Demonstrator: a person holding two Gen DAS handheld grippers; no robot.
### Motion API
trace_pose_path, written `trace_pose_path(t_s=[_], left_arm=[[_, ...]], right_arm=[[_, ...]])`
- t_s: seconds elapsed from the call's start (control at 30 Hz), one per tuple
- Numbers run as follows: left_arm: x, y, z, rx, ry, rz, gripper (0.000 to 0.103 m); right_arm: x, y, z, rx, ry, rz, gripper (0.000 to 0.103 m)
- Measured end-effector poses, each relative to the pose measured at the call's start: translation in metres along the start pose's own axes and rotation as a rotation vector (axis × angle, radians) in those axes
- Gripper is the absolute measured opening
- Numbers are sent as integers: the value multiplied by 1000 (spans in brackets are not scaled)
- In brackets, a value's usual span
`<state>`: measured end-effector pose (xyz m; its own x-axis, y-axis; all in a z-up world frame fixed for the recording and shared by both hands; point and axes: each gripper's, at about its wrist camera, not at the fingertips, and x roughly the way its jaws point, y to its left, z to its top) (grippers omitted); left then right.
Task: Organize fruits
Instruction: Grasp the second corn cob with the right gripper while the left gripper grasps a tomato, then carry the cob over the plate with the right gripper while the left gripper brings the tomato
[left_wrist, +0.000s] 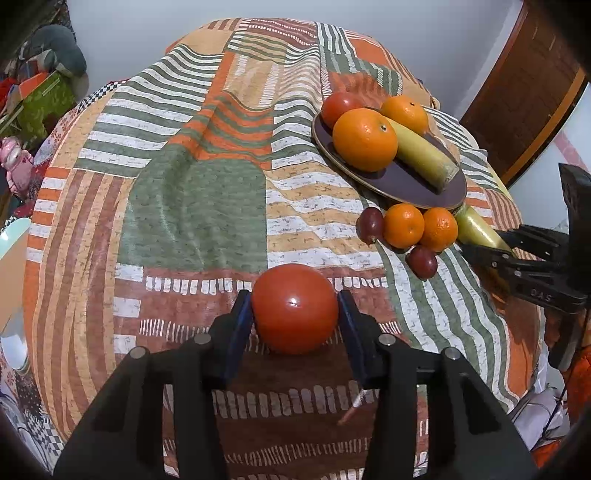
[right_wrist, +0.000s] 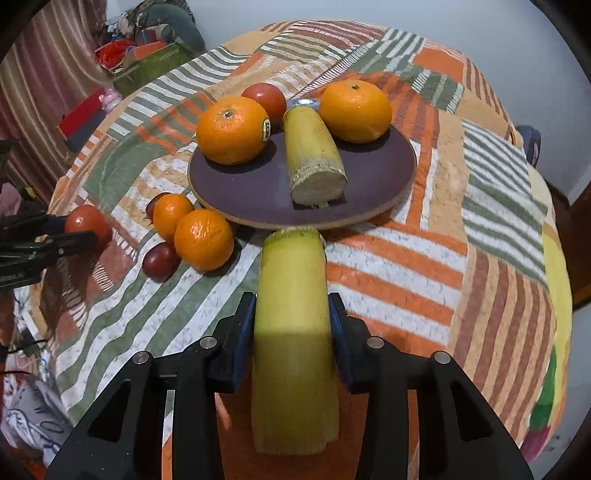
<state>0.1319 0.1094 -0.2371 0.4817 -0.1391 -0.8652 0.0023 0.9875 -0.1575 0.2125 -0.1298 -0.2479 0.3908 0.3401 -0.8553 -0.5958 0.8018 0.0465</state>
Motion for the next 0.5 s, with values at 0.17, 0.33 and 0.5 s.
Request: trace_pose_path(t_s=[0.17,0.33,0.5], left_arm=[[-5,-4,6,9,-10,3,45],[-12,-19,18,38,-35,-1,45],[-14,-39,33,76,-59,-17,45]], right_arm=[[-9,-3,-7,-3,-23,5,34],[-26,-12,-9,18,-67,2,34],[-46,-29,-2,57,-134,-3,34]])
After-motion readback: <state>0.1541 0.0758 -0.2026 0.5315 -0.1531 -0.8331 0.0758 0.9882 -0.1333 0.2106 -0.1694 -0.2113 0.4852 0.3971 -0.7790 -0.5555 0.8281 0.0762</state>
